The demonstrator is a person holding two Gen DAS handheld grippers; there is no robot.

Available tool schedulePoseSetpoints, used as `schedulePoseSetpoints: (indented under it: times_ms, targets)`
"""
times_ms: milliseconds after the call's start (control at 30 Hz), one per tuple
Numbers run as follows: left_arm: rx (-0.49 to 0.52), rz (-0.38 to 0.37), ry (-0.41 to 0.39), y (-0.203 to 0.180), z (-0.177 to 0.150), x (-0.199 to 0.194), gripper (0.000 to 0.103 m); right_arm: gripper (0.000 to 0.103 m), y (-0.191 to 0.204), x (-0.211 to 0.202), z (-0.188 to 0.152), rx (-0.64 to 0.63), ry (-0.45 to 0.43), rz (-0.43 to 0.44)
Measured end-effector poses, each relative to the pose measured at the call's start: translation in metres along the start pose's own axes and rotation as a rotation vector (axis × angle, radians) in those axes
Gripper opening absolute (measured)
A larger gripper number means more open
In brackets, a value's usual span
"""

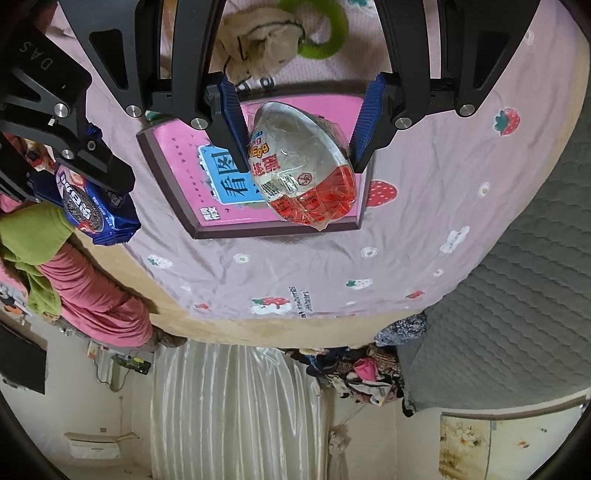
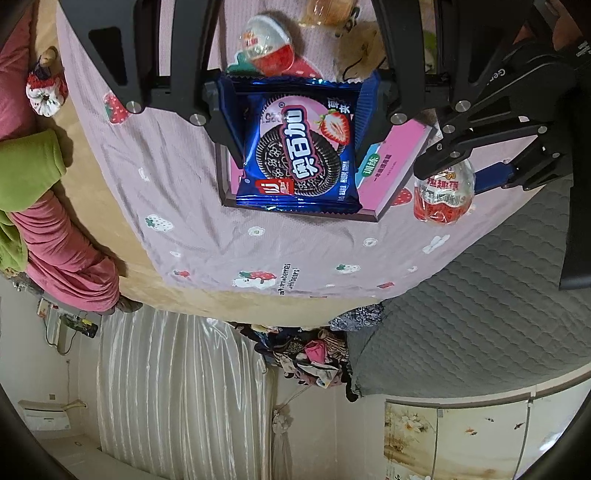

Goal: Organize objects
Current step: 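Carry egg container in left tool over pink tray while right tool carries packet there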

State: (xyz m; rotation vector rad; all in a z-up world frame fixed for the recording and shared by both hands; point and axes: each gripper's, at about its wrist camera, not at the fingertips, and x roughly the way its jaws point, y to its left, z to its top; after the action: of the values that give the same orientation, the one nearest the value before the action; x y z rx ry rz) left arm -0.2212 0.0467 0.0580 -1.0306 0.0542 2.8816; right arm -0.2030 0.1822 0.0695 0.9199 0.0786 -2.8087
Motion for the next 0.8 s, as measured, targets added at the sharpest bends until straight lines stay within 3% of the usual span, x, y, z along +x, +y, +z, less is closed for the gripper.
schedulePoseSetpoints:
  times_ms: [367, 800]
  targets:
    - [0.005, 0.001, 0.022, -0.004, 0.026, 0.056, 0.055, 0.052, -0.017, 0.052, 0.022, 0.001, -0.013, -0.007]
    - [-0.047, 0.015, 0.084, 0.014, 0.056, 0.151, 0.055, 0.053, -0.048, 0.145, 0.035, 0.062, 0.032, 0.035]
